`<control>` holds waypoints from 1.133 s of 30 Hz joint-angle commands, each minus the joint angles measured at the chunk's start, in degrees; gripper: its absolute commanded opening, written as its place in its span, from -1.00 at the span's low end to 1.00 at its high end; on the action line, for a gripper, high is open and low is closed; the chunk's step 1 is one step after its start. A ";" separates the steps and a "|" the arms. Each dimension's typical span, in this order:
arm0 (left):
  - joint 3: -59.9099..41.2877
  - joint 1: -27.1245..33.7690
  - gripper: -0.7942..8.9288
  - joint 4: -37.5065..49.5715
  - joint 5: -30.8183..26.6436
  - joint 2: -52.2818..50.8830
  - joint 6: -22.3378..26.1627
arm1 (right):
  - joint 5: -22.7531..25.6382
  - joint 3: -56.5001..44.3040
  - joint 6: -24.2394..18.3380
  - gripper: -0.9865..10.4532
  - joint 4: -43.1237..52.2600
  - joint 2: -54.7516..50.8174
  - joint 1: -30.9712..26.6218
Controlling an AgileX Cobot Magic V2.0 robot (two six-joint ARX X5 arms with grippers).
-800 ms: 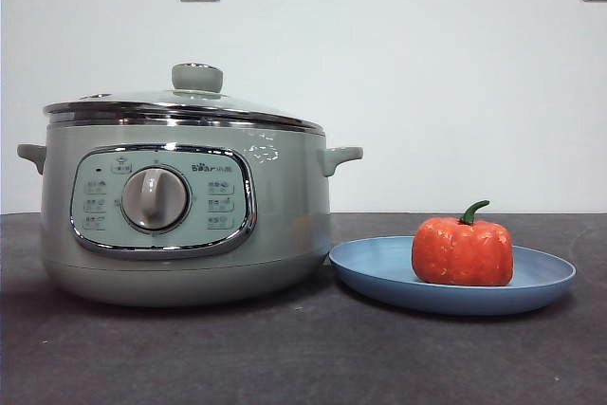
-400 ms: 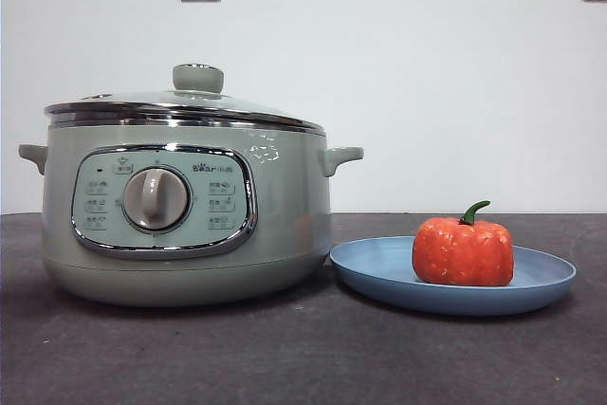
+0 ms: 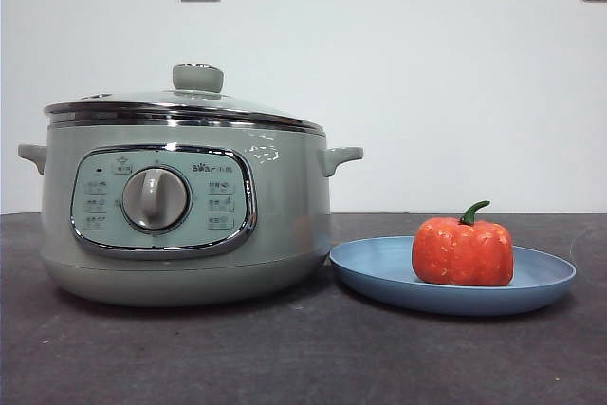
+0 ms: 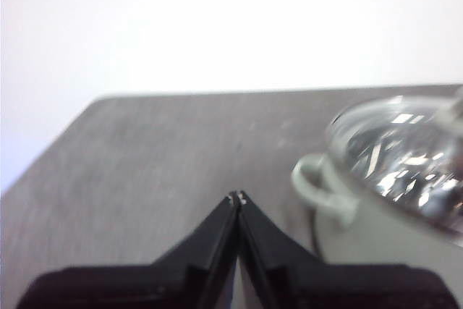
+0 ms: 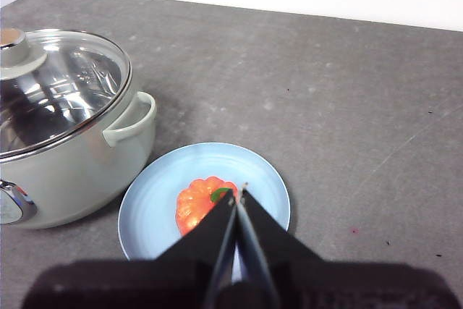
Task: Take the pumpkin out from the steamer,put the pumpkin in the blue plate,close the lid
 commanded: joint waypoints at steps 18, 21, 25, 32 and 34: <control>-14.84 1.95 -0.84 5.01 4.57 -3.58 -5.73 | 0.17 -0.33 0.33 -0.83 -0.13 0.00 0.04; -14.84 1.95 -0.84 5.01 4.57 -3.58 -5.73 | 0.15 -0.33 0.33 -0.83 -0.13 0.00 0.04; -14.84 1.95 -0.84 5.03 4.57 -3.58 -5.73 | 0.17 -0.33 0.33 -0.83 -0.13 0.00 0.04; -14.84 1.95 -0.84 5.03 4.57 -3.58 -5.73 | 0.17 -0.33 0.33 -0.83 -0.13 0.00 0.04; -14.84 1.95 -0.84 5.03 4.55 -3.58 -5.73 | 0.17 -0.33 0.33 -0.83 -0.13 0.00 0.04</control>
